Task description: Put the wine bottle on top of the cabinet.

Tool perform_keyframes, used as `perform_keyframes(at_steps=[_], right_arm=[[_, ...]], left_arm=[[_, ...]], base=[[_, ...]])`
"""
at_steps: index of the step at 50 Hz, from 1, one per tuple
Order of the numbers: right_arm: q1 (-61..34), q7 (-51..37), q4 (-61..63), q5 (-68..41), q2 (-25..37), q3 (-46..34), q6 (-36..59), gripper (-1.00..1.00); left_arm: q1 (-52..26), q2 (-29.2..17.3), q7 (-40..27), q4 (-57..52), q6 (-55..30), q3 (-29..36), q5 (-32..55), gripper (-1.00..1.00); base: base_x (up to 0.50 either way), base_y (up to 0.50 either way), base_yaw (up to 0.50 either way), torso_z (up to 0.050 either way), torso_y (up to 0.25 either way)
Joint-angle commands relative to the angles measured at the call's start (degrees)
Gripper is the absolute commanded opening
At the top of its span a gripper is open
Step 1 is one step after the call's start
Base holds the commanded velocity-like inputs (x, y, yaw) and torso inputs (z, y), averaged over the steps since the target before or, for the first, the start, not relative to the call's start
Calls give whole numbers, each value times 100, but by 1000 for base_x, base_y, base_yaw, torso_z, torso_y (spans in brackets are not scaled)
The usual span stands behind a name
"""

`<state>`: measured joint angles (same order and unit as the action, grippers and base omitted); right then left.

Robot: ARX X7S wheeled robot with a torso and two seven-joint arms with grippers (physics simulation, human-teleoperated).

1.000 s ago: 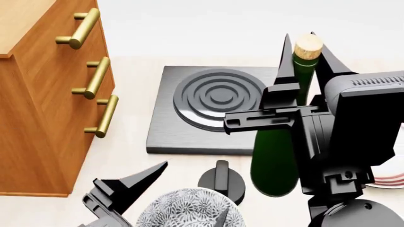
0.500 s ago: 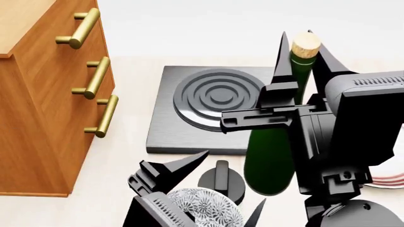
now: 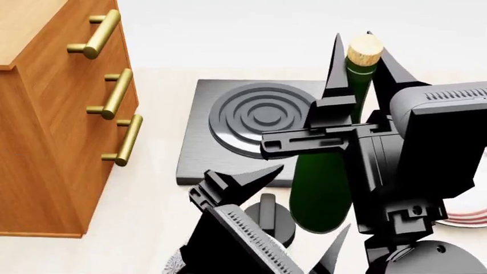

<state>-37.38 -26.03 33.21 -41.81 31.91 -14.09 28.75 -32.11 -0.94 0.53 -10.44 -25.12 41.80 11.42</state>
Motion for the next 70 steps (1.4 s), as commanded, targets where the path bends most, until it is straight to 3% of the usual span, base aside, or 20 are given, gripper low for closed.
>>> perform_keyframes(at_steps=[1, 13, 30, 31, 52, 53, 70], right_arm=[[-90, 15, 103, 100, 20, 47, 50, -100], [-162, 39, 73, 103, 22, 7, 66, -100], [-118, 29, 52, 83, 52, 31, 42, -100], [-94, 21, 53, 88, 54, 33, 37, -100], [-27, -60, 29, 134, 61, 49, -2, -100], [25, -57, 47, 115, 64, 69, -28, 100], [538, -134, 206, 131, 81, 137, -252, 100]], left_arm=[[-506, 19, -163, 724, 313, 223, 336, 100], [-984, 23, -298, 1549, 725, 504, 757, 100], [-1253, -72, -608, 1723, 867, 773, 1159, 100], [-1248, -86, -648, 1691, 875, 782, 1152, -100], [-1336, -126, -872, 1892, 1112, 907, 1286, -100], [-1333, -136, -884, 1889, 1113, 915, 1292, -100], [-1387, -207, -996, 1910, 1182, 1009, 1376, -100]], base=[[0, 0, 0, 0, 0], [0, 0, 0, 0, 1], [0, 0, 0, 0, 1], [0, 0, 0, 0, 0], [0, 0, 0, 0, 0], [0, 0, 0, 0, 10], [0, 0, 0, 0, 1]])
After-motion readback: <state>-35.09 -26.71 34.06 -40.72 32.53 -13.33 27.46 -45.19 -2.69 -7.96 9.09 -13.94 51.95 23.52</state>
